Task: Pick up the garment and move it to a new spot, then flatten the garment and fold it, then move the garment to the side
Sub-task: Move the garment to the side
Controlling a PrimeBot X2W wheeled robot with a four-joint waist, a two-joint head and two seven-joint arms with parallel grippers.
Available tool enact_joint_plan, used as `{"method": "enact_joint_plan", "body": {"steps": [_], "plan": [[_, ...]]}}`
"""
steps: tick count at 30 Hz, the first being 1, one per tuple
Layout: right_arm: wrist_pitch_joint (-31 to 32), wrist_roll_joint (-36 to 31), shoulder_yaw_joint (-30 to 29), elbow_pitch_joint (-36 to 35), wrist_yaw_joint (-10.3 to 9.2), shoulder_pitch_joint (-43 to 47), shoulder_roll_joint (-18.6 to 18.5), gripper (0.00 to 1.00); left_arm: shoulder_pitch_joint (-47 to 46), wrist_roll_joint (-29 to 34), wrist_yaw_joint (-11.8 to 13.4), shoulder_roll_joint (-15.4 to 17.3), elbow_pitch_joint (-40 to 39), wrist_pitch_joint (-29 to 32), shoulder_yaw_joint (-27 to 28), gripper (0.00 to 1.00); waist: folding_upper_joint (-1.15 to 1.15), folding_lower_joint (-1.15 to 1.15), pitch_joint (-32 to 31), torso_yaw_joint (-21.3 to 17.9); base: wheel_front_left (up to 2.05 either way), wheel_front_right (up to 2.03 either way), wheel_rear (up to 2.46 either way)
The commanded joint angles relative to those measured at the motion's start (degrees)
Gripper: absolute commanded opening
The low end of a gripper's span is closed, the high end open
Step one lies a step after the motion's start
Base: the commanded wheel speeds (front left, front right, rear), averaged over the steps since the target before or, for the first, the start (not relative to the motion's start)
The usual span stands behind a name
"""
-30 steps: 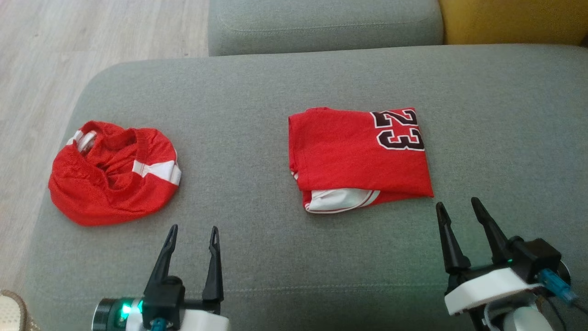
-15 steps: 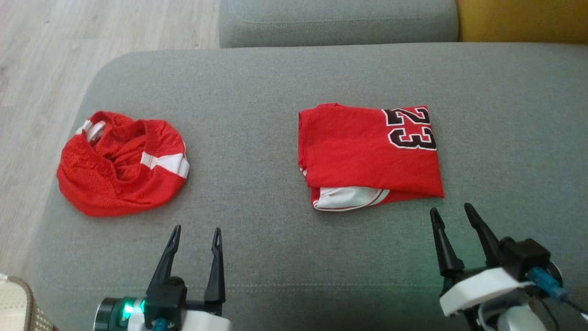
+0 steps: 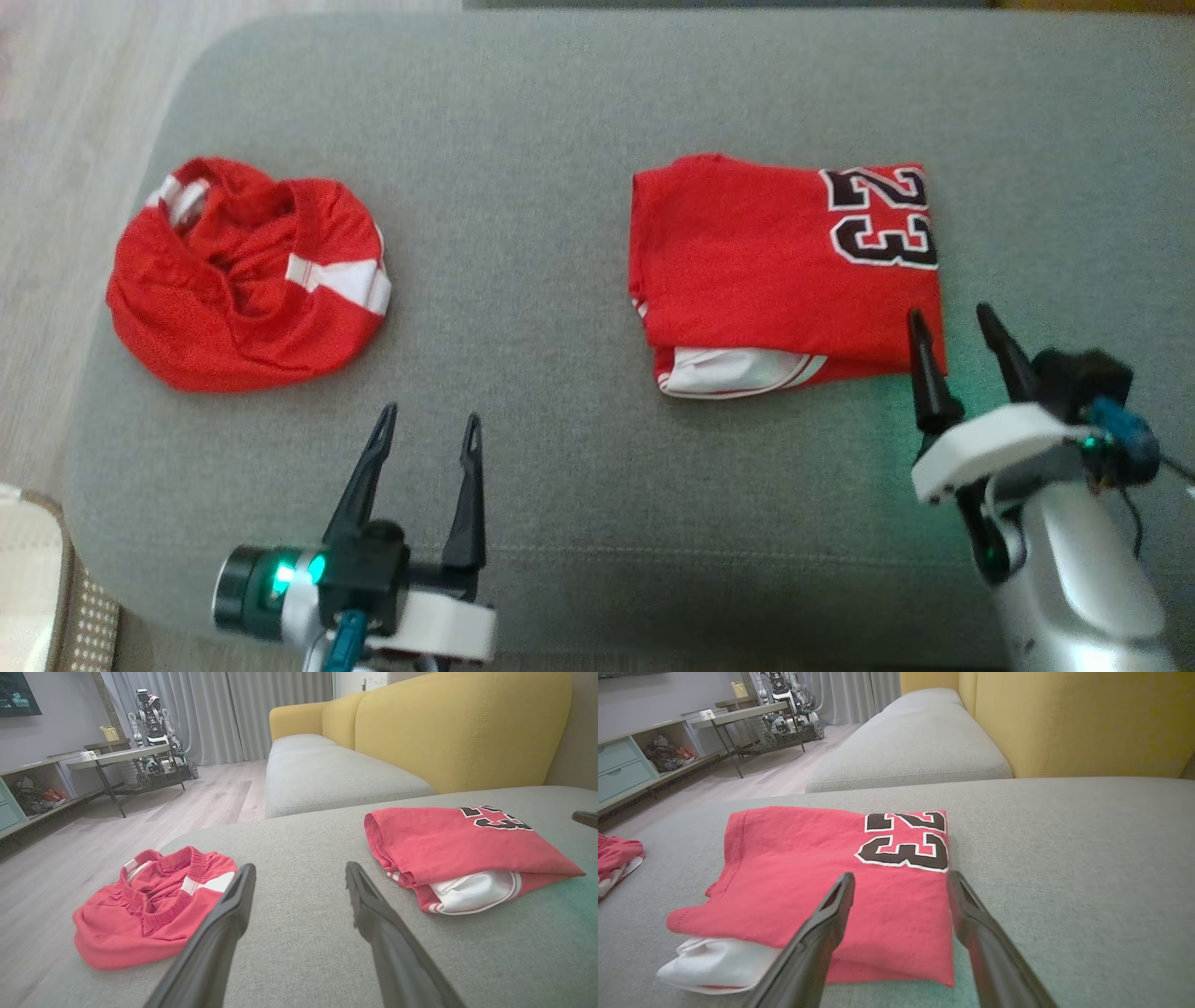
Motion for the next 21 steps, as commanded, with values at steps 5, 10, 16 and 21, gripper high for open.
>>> {"method": "enact_joint_plan", "body": {"steps": [5,10,16,21], "plan": [[-0.5,1.9,0.4,7.1,-0.01,-8.9,-2.4,1.0,-4.6,0.3,0.6,-0.4,-2.1,-0.3,0.5,1.0,0.0,0.0,4.1,0.9,0.0,0.0,0.0],[-0.2,5.9,-0.1,16.0,-0.01,-16.6,-5.7,1.0,-7.0,0.4,0.6,-0.6,-2.0,-0.3,-0.8,1.0,0.0,0.0,6.9,1.5,0.0,0.0,0.0],[1.1,12.4,2.4,21.5,-0.01,-21.8,-7.8,1.0,-9.1,0.5,1.0,-0.6,-2.1,-0.3,-1.9,1.0,0.0,0.0,9.2,2.1,0.0,0.0,0.0],[3.1,15.0,6.5,25.0,-0.01,-24.2,-9.0,1.0,-10.1,0.4,1.7,-0.8,-2.2,-0.3,-3.0,1.0,0.0,0.0,10.8,2.4,0.0,0.0,0.0]]}}
